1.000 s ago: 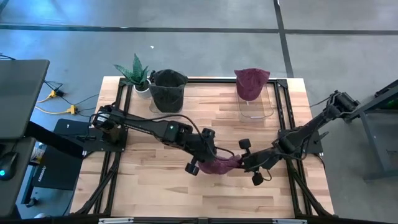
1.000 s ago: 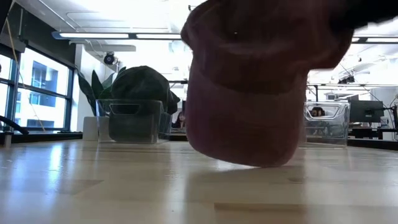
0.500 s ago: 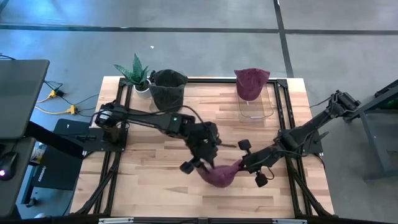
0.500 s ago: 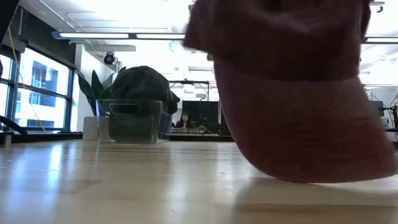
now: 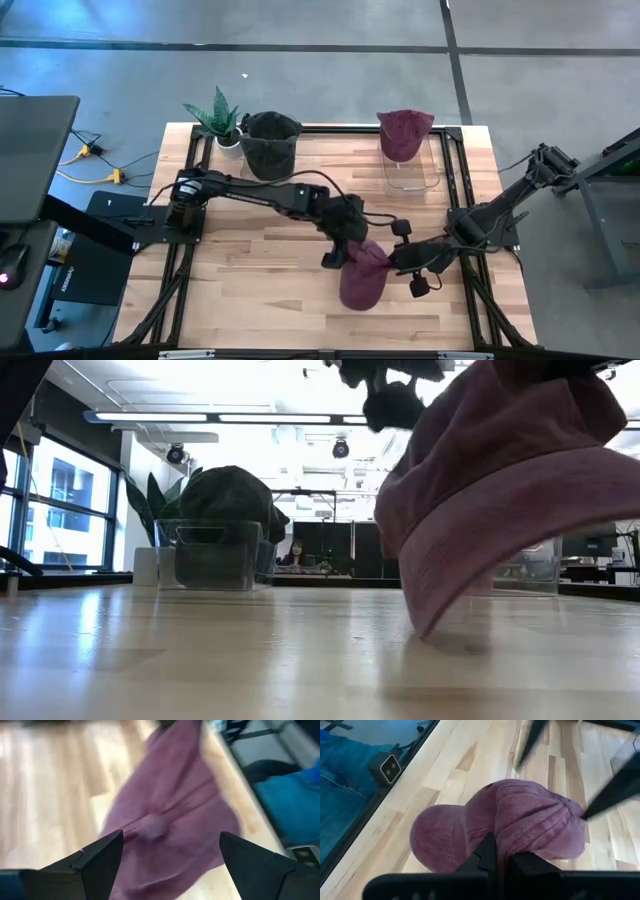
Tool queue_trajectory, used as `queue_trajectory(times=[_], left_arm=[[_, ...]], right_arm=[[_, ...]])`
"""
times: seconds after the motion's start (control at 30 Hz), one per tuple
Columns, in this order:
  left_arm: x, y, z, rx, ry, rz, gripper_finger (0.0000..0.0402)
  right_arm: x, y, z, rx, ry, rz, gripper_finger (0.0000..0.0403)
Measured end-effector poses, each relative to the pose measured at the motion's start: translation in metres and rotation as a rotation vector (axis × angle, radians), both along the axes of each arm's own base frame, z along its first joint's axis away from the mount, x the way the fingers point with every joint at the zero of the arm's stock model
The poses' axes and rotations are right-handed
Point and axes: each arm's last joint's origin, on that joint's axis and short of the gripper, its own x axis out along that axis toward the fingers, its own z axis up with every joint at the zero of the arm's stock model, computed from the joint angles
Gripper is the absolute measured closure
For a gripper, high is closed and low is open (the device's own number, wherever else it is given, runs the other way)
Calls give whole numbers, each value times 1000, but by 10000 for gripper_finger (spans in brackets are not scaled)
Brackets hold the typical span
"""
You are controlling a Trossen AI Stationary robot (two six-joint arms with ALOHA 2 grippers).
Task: Pick & Place hat
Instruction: Put the red cap into the right transparent bin
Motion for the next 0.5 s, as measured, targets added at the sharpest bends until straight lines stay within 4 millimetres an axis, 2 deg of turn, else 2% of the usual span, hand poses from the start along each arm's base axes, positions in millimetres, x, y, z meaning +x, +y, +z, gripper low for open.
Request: queue_trajectory(times=[0.13,0.33,0.43,0.5], left_arm=[[1,2,-3,27,13,33,78],[-6,7,14,124,-58,29,78],[-4,14,9,114,-43,26,78],[6,18,-1,72,-52,-1,78]], right_arm=[[0,0,0,9,3,4,399],[0,0,0,23,7,6,400],[0,1,1,26,1,9,398],[0,1,1,28,-4,9,396]])
